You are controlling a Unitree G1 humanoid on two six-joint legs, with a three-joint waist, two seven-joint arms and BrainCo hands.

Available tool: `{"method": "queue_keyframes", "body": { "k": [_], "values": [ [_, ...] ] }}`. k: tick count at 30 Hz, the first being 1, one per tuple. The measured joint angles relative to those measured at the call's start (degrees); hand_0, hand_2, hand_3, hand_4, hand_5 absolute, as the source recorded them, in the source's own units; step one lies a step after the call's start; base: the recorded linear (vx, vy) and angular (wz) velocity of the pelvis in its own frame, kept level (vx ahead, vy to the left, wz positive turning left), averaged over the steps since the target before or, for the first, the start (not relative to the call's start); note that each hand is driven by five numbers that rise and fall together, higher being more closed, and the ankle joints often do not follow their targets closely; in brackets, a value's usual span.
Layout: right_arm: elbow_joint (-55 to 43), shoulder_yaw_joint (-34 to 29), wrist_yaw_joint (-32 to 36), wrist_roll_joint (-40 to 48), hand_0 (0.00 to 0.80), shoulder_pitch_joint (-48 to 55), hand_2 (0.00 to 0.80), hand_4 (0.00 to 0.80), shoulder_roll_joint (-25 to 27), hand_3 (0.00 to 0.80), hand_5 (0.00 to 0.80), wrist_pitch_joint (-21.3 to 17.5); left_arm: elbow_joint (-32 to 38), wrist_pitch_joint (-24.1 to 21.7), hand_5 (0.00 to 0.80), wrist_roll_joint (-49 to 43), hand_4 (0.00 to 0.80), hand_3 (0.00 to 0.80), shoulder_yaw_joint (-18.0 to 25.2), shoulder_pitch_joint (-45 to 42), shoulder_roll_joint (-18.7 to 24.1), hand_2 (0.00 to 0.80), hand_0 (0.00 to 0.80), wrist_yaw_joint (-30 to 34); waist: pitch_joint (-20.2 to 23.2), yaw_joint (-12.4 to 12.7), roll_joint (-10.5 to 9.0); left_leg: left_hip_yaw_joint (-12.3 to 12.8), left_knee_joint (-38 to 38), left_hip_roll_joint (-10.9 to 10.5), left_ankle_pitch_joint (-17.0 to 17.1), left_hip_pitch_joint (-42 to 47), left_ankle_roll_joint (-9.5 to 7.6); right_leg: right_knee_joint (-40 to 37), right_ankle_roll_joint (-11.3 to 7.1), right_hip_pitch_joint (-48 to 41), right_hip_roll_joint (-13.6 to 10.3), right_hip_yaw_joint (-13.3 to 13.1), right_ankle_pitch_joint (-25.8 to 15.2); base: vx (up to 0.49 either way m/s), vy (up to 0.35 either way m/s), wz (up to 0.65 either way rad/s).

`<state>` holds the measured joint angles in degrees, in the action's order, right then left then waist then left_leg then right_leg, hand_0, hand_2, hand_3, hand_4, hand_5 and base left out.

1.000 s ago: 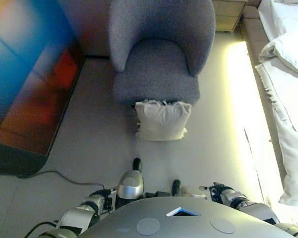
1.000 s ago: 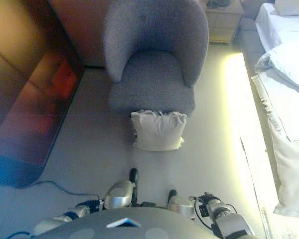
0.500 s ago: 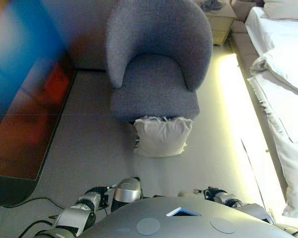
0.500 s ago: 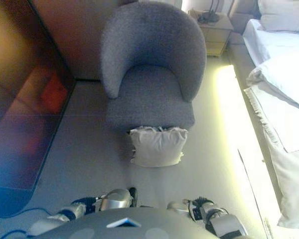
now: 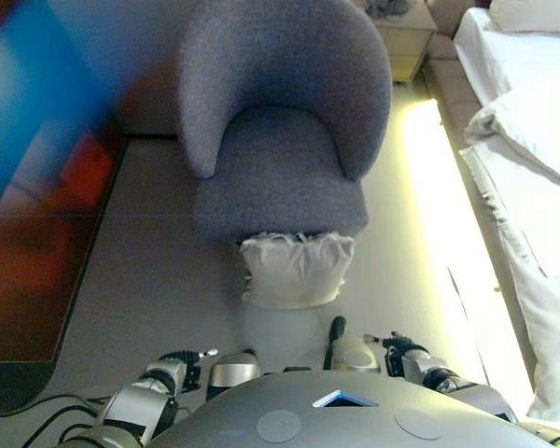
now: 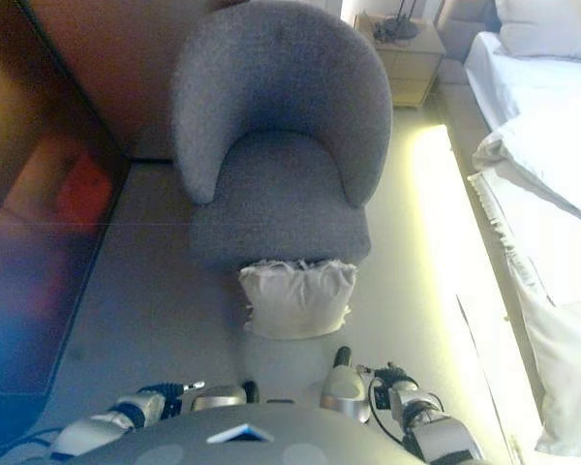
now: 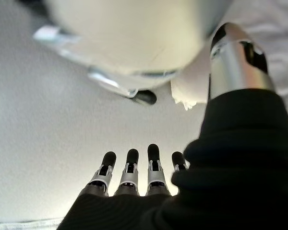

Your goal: Pick up the cushion and take it to the sofa

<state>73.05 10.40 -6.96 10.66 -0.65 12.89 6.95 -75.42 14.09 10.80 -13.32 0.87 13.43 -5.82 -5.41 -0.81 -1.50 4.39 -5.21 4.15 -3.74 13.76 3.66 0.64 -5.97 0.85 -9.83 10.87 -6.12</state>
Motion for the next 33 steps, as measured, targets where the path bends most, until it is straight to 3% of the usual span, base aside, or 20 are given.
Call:
{"method": "queue_keyframes", "body": {
  "k": [2,4,9,13,14,17,19,20,21,22,23,24,27,28,29,31,33],
  "values": [
    [0.0,-0.4,0.0,-0.1,0.0,0.4,0.0,0.0,1.1,0.0,0.0,-0.1,0.1,-0.8,0.0,0.0,0.0,0.0,0.2,0.1,-0.7,0.0,0.0,0.0,-0.5,0.0,1.97,0.0,1.3,2.6,-0.3,0.2,1.55,-0.8,0.91,-1.6,2.7,0.0,0.3,0.229,-0.273,0.12],
    [-0.1,-0.5,0.1,-1.1,0.0,0.4,0.0,0.0,1.8,0.0,0.0,-0.1,0.0,-1.5,0.0,0.0,0.0,0.0,1.2,0.1,-1.1,0.0,0.0,-0.1,-0.8,0.0,2.78,-1.4,4.1,3.9,-0.9,-0.7,2.32,-1.3,1.9,-2.9,3.8,0.0,0.7,0.196,-0.254,0.24],
    [-0.5,-0.2,0.6,-3.2,0.0,-1.3,0.0,0.0,2.0,0.0,0.0,-0.6,-0.4,-5.0,0.0,-1.7,0.0,0.0,1.2,0.4,-1.0,0.0,0.0,-0.8,-1.0,0.4,1.21,-2.1,12.2,4.3,-0.6,-4.3,2.42,-0.4,3.03,-3.4,4.1,0.1,2.7,0.107,-0.176,0.15],
    [-0.5,1.1,0.9,-3.2,0.0,-2.2,0.0,0.0,1.8,0.0,0.0,-0.4,-0.5,-6.3,0.0,0.3,0.0,0.0,2.0,2.1,-0.6,0.0,0.0,-0.9,-1.4,1.8,-1.02,-3.0,24.4,3.4,1.8,-11.9,4.5,-1.2,4.22,-3.6,2.7,0.4,3.3,0.133,0.013,0.14],
    [-0.4,1.9,1.0,-3.2,0.0,-2.2,0.0,0.0,1.9,0.0,0.0,-0.3,0.1,-6.4,0.0,1.4,0.0,0.0,2.3,2.3,-0.7,0.0,0.0,-0.9,-1.5,1.9,-1.27,-2.3,25.1,3.5,1.8,-13.3,3.87,-1.3,4.81,-3.6,2.3,1.1,3.0,0.171,0.183,0.18],
    [-0.2,3.1,1.0,-3.2,0.0,-1.8,0.0,0.0,1.9,0.0,0.0,-0.3,0.1,-6.2,0.0,2.3,0.0,0.0,2.4,2.4,-0.8,0.0,0.0,-0.8,-1.7,1.7,-0.59,2.1,19.7,4.7,1.6,-13.8,4.02,0.1,4.76,-2.4,1.1,3.4,3.0,0.231,0.274,0.16],
    [0.1,3.6,0.9,-3.2,0.0,-0.9,0.0,0.0,2.0,0.0,0.0,-0.2,-0.5,-5.9,0.0,2.3,0.0,0.0,2.4,2.8,-1.3,0.0,0.0,-0.8,-1.5,1.5,0.64,3.6,15.3,5.4,1.2,-13.2,3.38,-1.1,3.19,-2.1,1.3,4.3,3.7,0.324,0.346,0.13],
    [0.9,3.6,0.8,-3.1,0.0,-0.9,0.0,0.0,3.4,0.0,0.0,-0.2,-1.2,-5.8,0.0,2.3,0.0,0.0,2.3,2.2,-2.9,0.0,0.0,-0.7,-0.7,2.3,5.27,2.9,11.1,8.6,-2.3,-13.6,0.08,1.0,2.15,-1.5,4.1,4.1,5.1,0.287,0.315,-0.07],
    [2.7,2.3,-0.1,-2.6,0.0,-1.5,0.0,0.0,3.5,0.0,0.0,0.0,-0.7,-6.0,0.0,2.2,0.0,0.0,2.7,2.4,-3.1,0.0,0.0,-0.7,-1.6,4.2,6.79,4.6,12.1,10.5,2.5,-14.0,4.31,16.2,4.04,2.9,4.3,1.9,7.9,0.246,0.292,-0.13],
    [3.7,2.0,0.2,-2.5,0.0,-1.2,0.0,0.0,3.4,0.0,0.0,0.4,0.5,-6.1,0.0,2.2,0.0,0.0,3.5,1.1,-2.2,0.0,0.0,-0.7,-1.0,4.6,5.02,4.9,10.7,8.3,2.6,-13.0,4.01,25.8,2.47,4.5,1.9,0.9,14.5,0.238,0.292,-0.04],
    [3.8,1.9,0.1,-2.5,0.0,-1.0,0.0,0.0,3.4,0.0,0.0,0.6,0.5,-5.9,0.0,2.2,0.0,0.0,3.5,0.1,-1.2,0.0,0.0,-0.8,-0.5,4.5,2.45,5.1,9.6,6.1,3.1,-11.5,3.5,24.2,1.47,2.2,-0.5,0.4,17.7,0.24,0.289,0.19],
    [3.8,1.4,0.0,-2.5,0.0,-1.4,0.0,0.0,3.5,0.0,0.0,0.6,-0.5,-5.2,0.0,1.5,0.0,0.0,3.7,-0.1,-0.8,0.0,0.0,-0.9,-0.7,4.5,1.34,5.5,9.8,5.0,3.6,-11.1,3.77,18.9,0.54,-1.7,-1.6,0.1,19.7,0.235,0.263,0.28],
    [3.5,0.6,-1.3,-2.0,0.0,-1.5,0.0,0.0,4.1,0.0,0.0,0.6,-1.0,-4.2,0.0,0.8,0.0,0.0,3.2,-0.3,-1.2,0.0,0.0,-0.4,0.0,4.6,2.21,5.6,8.1,6.8,4.3,-10.6,2.77,11.9,-1.33,-6.3,-1.4,-1.2,17.1,0.171,0.161,0.21],
    [3.4,0.4,-1.4,-2.0,0.0,-1.4,0.0,0.0,3.7,0.0,0.0,0.4,-0.9,-4.2,0.0,-0.1,0.0,0.0,2.5,-0.3,-1.1,0.0,0.0,-0.3,0.1,4.6,2.35,5.8,7.9,6.8,5.5,-10.2,4.61,11.2,-2.44,-6.3,-1.8,-1.8,16.6,0.103,0.086,-0.01],
    [3.1,0.3,-1.7,-1.9,0.0,-1.3,0.0,0.0,2.6,0.0,0.0,0.4,-0.5,-4.2,0.0,-0.2,0.0,0.0,1.8,-0.3,-0.5,0.0,0.0,-0.4,0.4,4.7,1.87,6.8,7.3,5.6,5.6,-10.0,4.94,10.5,-3.55,-6.1,-2.8,-2.5,15.8,0.082,0.063,-0.3],
    [1.4,0.2,-2.0,-1.7,0.0,-1.5,0.0,0.0,0.0,0.0,0.0,0.3,-0.2,-4.0,0.0,-0.1,0.0,0.0,1.0,-0.2,0.9,0.0,0.0,-0.8,0.6,4.7,0.31,9.1,5.8,4.4,5.8,-9.1,4.46,7.6,-3.77,-5.7,-4.3,-2.1,13.2,0.019,0.006,-0.61],
    [1.2,0.4,-2.0,-1.7,0.0,-2.4,0.0,0.0,-1.7,0.0,0.0,0.1,0.1,-3.8,0.0,-0.1,0.0,0.0,0.8,1.0,2.2,0.0,0.0,-1.3,0.5,4.7,-0.08,9.6,5.2,4.6,5.7,-8.7,4.42,5.0,-3.62,-5.2,-4.4,-0.9,10.3,-0.108,-0.102,-0.73]
  ]
}}
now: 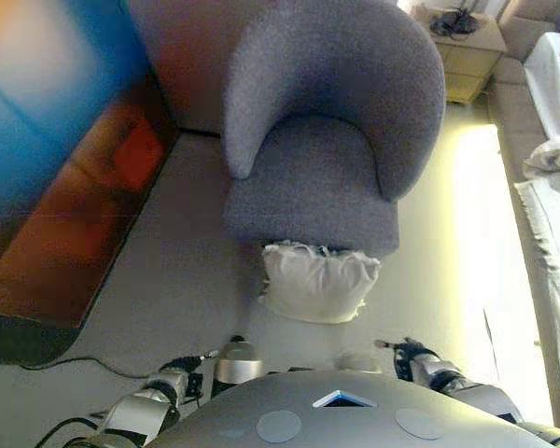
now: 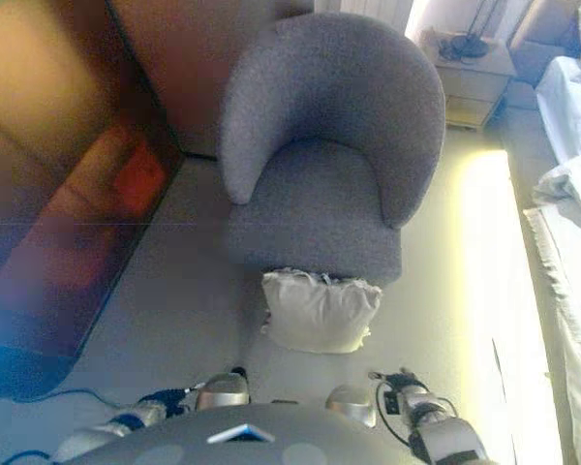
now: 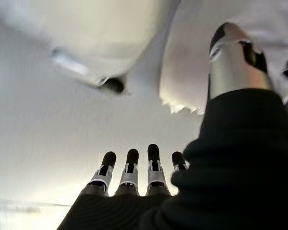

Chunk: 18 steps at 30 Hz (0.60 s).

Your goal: Pick up the cushion and take it to the sofa

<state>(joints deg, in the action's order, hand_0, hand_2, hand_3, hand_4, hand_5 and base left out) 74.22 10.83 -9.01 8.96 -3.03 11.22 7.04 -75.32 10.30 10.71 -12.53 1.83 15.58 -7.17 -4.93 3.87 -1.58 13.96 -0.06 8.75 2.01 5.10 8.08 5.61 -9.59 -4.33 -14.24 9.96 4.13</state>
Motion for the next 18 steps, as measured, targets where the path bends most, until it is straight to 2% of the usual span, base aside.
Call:
{"method": "queue_keyframes", "body": {
  "k": [2,4,7,10,14,18],
  "values": [
    [-0.6,0.5,-0.1,0.1,0.0,-1.2,0.0,0.0,0.4,0.0,0.0,0.1,0.3,-0.3,0.0,0.1,0.0,0.0,-1.1,1.7,0.5,0.0,0.0,-1.0,0.0,0.0,0.02,0.0,-0.6,0.4,-0.3,-0.2,0.26,-1.9,-0.68,0.9,0.0,0.9,-2.0,-0.128,-0.148,-0.61],
    [-1.1,0.9,-0.2,0.2,0.0,-1.3,0.0,0.0,1.0,0.0,0.0,0.2,1.2,-0.7,0.0,0.1,0.0,0.0,-1.5,3.1,0.7,0.0,0.0,-2.0,-0.2,-0.3,-0.03,0.1,-0.4,0.9,-0.3,-1.4,0.48,-3.4,-0.51,1.7,0.1,2.0,-3.8,-0.037,-0.172,-0.29],
    [-1.1,1.1,0.0,0.2,0.0,0.1,0.0,0.0,1.8,0.0,0.0,0.8,2.4,-2.0,0.0,0.1,0.0,0.0,-1.5,3.5,-0.2,0.0,0.0,-4.2,-0.6,-1.5,1.24,0.0,0.1,1.9,-0.4,-1.9,0.67,-4.6,-0.04,1.5,1.1,2.2,-4.3,0.054,-0.16,-0.05],
    [-1.0,1.1,0.0,0.8,0.0,1.0,0.0,0.0,3.9,0.0,0.0,0.7,2.5,-4.0,0.0,-0.4,0.0,0.0,-1.5,3.3,-1.7,0.0,0.0,-5.3,-1.1,-1.5,2.9,-0.2,0.9,2.9,-0.8,-2.9,0.95,-5.1,0.22,1.6,2.0,2.2,-4.5,0.076,-0.092,-0.02],
    [-1.2,2.0,-0.8,2.5,0.0,-0.8,0.0,0.0,6.6,0.0,0.0,-1.0,3.3,-8.0,0.0,-0.4,0.0,0.0,-3.5,3.6,-2.8,0.0,0.0,-8.1,-1.8,-1.4,4.48,-1.3,3.8,3.3,-0.8,-6.9,1.45,-4.4,0.85,4.9,2.2,1.7,-5.1,-0.204,-0.088,0.01],
    [-1.7,3.1,-4.1,6.2,0.0,-10.1,0.0,0.0,8.0,0.0,0.0,-3.7,7.0,-12.5,0.0,2.1,0.0,0.0,-5.0,10.2,-2.5,0.0,0.0,-11.1,-7.0,-1.5,5.69,-1.8,7.5,3.4,-0.1,-15.4,0.46,-3.5,0.97,12.3,2.1,0.7,-8.1,-0.291,-0.044,-0.07]
  ]
}}
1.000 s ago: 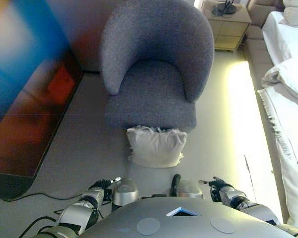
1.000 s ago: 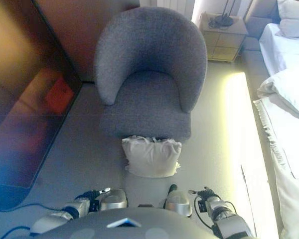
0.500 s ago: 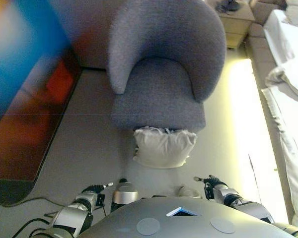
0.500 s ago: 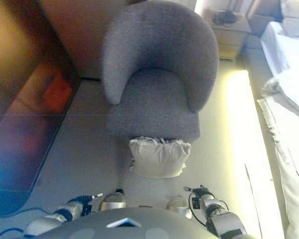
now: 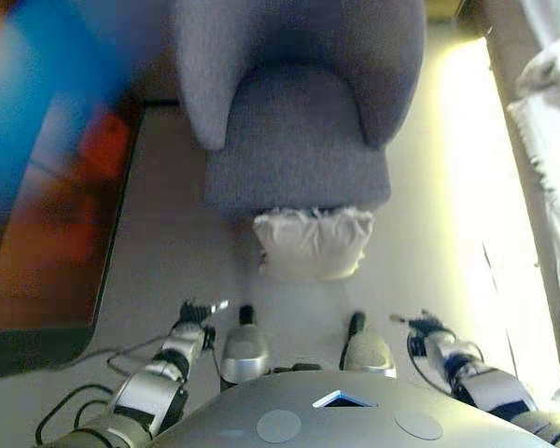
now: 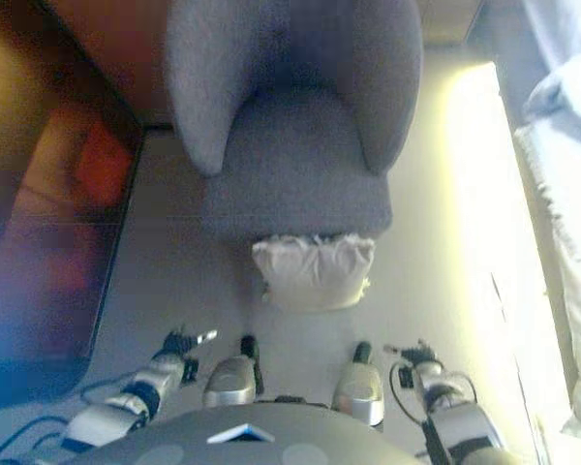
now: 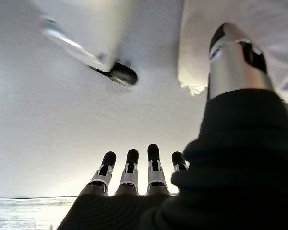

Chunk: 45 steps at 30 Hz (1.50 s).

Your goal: Pick up the cushion and take it to the sofa

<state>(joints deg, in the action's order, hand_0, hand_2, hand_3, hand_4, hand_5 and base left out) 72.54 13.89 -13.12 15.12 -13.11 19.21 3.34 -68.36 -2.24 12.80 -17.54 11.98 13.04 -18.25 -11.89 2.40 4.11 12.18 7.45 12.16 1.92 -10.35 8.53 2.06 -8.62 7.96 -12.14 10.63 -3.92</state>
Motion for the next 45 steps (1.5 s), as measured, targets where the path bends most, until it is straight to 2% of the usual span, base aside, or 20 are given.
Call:
{"method": "queue_keyframes", "body": {
  "k": [5,11,15,18,22,28,30,38,39,41,45],
  "values": [
    [-0.4,1.4,-5.1,2.1,0.0,-13.7,0.0,0.0,0.0,0.0,0.0,-3.6,4.7,-3.2,0.0,7.3,0.0,0.0,-2.1,12.4,1.6,0.0,0.0,-4.4,-9.3,-0.4,0.22,0.1,2.5,-0.8,1.4,-8.7,-1.52,0.8,0.41,8.7,-1.1,-0.7,-3.0,-0.241,0.03,-0.1],
    [-4.8,1.7,-9.4,2.6,0.0,-22.3,0.0,0.0,1.3,0.0,0.0,-6.7,7.8,-5.0,0.0,10.4,0.0,0.0,-2.2,22.1,3.5,0.0,0.0,-6.5,-17.0,-1.8,0.03,-0.1,2.9,-2.6,3.0,-15.9,-2.86,1.8,0.03,16.0,-2.8,-1.1,-5.1,-0.123,0.044,0.05],
    [-8.2,1.6,-12.8,2.6,0.0,-22.5,0.0,0.0,1.6,0.0,0.0,-9.1,9.9,-7.2,0.0,13.3,0.0,0.0,-2.2,23.3,3.5,0.0,0.0,-7.4,-18.1,-1.8,-0.65,-0.5,2.7,-3.9,3.3,-19.3,-3.01,2.5,-0.31,20.3,-3.4,-1.7,-5.5,-0.021,0.148,-0.02],
    [-18.2,1.7,-16.1,2.3,0.0,-17.5,0.0,0.0,2.0,0.0,0.0,-10.6,13.2,-9.7,0.0,15.9,0.0,0.0,-1.9,20.5,6.1,0.0,0.0,-5.2,-18.2,-2.6,-0.69,-0.4,1.1,-4.8,3.5,-20.0,-3.23,2.6,-0.61,22.2,-4.3,-2.2,-5.5,0.032,0.047,-0.05],
    [-29.6,1.9,-20.8,0.8,0.0,-11.7,0.0,0.0,2.3,0.0,0.0,-10.7,20.9,-12.7,0.0,16.1,0.0,0.0,-1.8,17.8,8.0,0.0,0.0,-7.3,-18.1,-3.1,-0.79,-1.5,1.3,-5.1,3.6,-23.6,-3.25,2.7,-0.85,25.7,-4.4,-2.4,-5.3,-0.001,-0.01,0.02],
    [-38.3,2.5,-25.6,-1.8,0.0,-12.7,0.0,0.0,2.6,0.0,0.0,-9.3,27.9,-15.0,0.0,14.4,0.0,0.0,-2.5,18.2,5.2,0.0,0.0,-14.0,-18.2,-3.7,-0.93,-2.0,2.8,-5.4,4.1,-33.0,-3.39,5.1,-0.85,36.1,-4.3,-4.3,-5.9,-0.015,0.003,-0.04],
    [-38.6,2.5,-26.4,-2.6,0.0,-14.5,0.0,0.0,2.9,0.0,0.0,-9.3,28.4,-15.8,0.0,12.7,0.0,0.0,-2.6,18.4,5.0,0.0,0.0,-15.6,-18.2,-4.7,-0.94,-2.6,4.1,-5.4,4.1,-36.2,-3.39,6.8,-0.86,39.6,-4.3,-4.9,-5.9,-0.041,0.016,-0.01],
    [-38.2,2.2,-27.4,-2.6,0.0,-22.4,0.0,0.0,9.1,0.0,0.0,-12.1,28.7,-18.0,0.0,12.6,0.0,0.0,-2.7,24.1,5.5,0.0,0.0,-16.8,-18.2,-4.9,-0.92,-4.1,9.6,-4.7,3.8,-46.9,-3.19,15.5,0.17,52.0,-4.0,-7.0,-3.2,-0.038,-0.046,0.0],
    [-36.6,2.3,-27.3,-2.4,0.0,-24.8,0.0,0.0,9.6,0.0,0.0,-13.0,27.9,-17.4,0.0,12.7,0.0,0.0,-3.3,25.8,5.9,0.0,0.0,-17.5,-18.2,-5.0,-0.93,-4.5,10.4,-4.4,3.7,-48.5,-3.08,16.5,0.44,53.5,-3.9,-7.1,-2.9,-0.017,-0.057,0.04],
    [-31.3,2.5,-27.2,-0.8,0.0,-30.5,0.0,0.0,10.1,0.0,0.0,-14.8,20.8,-17.2,0.0,13.0,0.0,0.0,-3.8,31.1,6.2,0.0,0.0,-17.5,-18.2,-4.8,-0.93,-5.3,12.1,-4.0,3.6,-51.2,-3.17,18.3,0.68,56.0,-3.6,-7.1,-2.5,-0.003,-0.044,0.02],
    [-31.0,2.6,-27.3,1.5,0.0,-36.0,0.0,0.0,11.2,0.0,0.0,-16.6,20.6,-18.5,0.0,13.8,0.0,0.0,-3.9,33.7,7.9,0.0,0.0,-17.2,-18.2,-4.8,-0.93,-5.8,13.2,-3.5,3.7,-54.6,-2.97,19.6,1.03,59.3,-3.0,-7.1,-2.3,0.008,-0.023,-0.03]
  ]
}}
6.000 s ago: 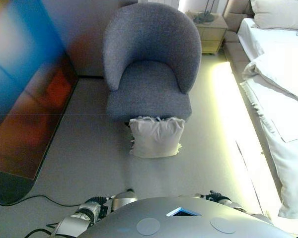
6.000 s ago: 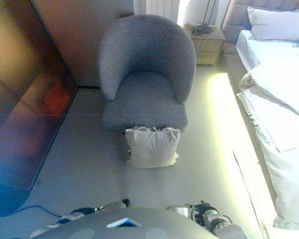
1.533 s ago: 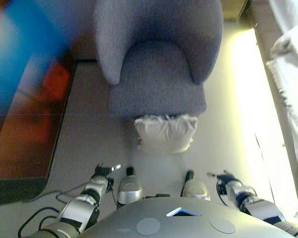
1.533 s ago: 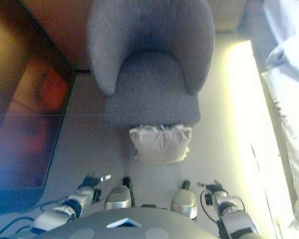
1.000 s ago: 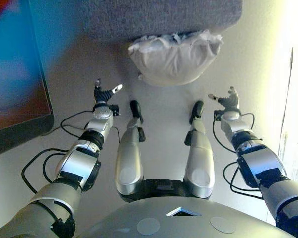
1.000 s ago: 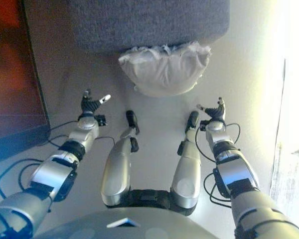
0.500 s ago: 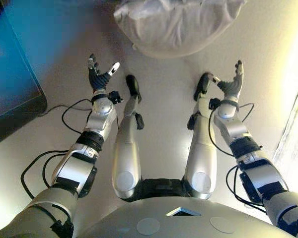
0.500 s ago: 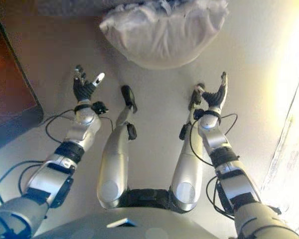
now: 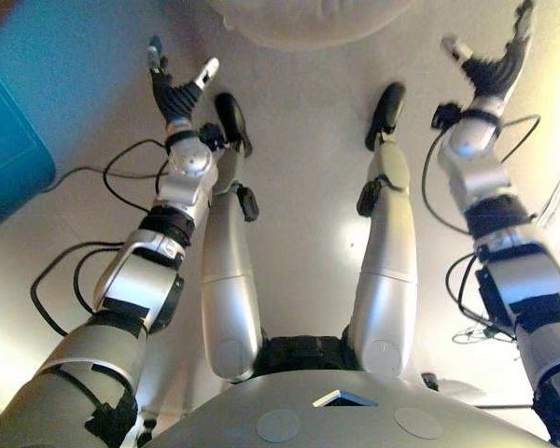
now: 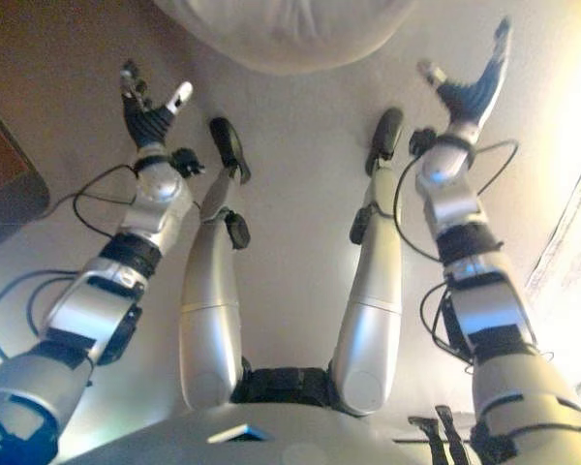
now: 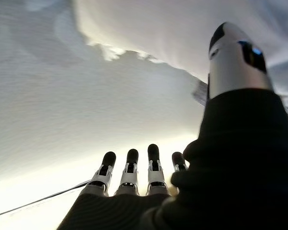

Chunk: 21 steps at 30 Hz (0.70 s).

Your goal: Pick up the cushion and take it to the sofa

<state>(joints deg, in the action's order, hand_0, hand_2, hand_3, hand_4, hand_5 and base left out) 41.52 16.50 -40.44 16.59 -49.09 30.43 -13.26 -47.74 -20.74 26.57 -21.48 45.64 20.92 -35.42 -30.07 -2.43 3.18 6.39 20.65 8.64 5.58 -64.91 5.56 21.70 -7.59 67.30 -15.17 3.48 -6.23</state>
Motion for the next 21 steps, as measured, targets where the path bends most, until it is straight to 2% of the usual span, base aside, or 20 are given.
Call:
{"method": "queue_keyframes", "body": {
  "k": [5,12,21],
  "values": [
    [0.1,0.8,2.0,3.0,0.0,-5.4,0.0,0.0,0.7,0.0,0.0,-0.2,-0.2,-2.3,0.0,1.9,0.0,0.0,-0.8,7.6,1.3,0.0,0.0,0.1,0.0,0.0,-0.01,-0.4,0.6,0.1,0.1,-1.2,0.32,0.6,0.0,1.0,0.0,0.0,0.0,0.023,-0.002,0.03],
    [2.3,7.1,10.1,8.0,0.0,-14.0,0.0,0.0,1.3,0.0,0.0,-0.5,-3.4,-2.2,0.0,4.8,0.0,0.0,-2.0,19.8,3.4,0.0,0.0,3.4,0.0,-1.3,-0.17,-2.3,2.7,0.3,-0.5,-2.3,0.89,2.5,0.01,1.2,0.5,0.0,0.7,0.018,0.005,0.0],
    [4.8,10.4,19.4,14.0,0.0,-21.7,0.0,0.0,1.0,0.0,0.0,-0.5,-7.3,0.0,0.0,6.8,0.0,0.0,-4.7,25.3,4.4,0.0,0.0,7.0,0.1,-1.4,-0.46,-3.1,3.6,0.6,-0.5,-5.9,1.01,3.5,0.19,4.5,0.9,-0.1,0.8,0.008,0.048,0.0]
  ]
}}
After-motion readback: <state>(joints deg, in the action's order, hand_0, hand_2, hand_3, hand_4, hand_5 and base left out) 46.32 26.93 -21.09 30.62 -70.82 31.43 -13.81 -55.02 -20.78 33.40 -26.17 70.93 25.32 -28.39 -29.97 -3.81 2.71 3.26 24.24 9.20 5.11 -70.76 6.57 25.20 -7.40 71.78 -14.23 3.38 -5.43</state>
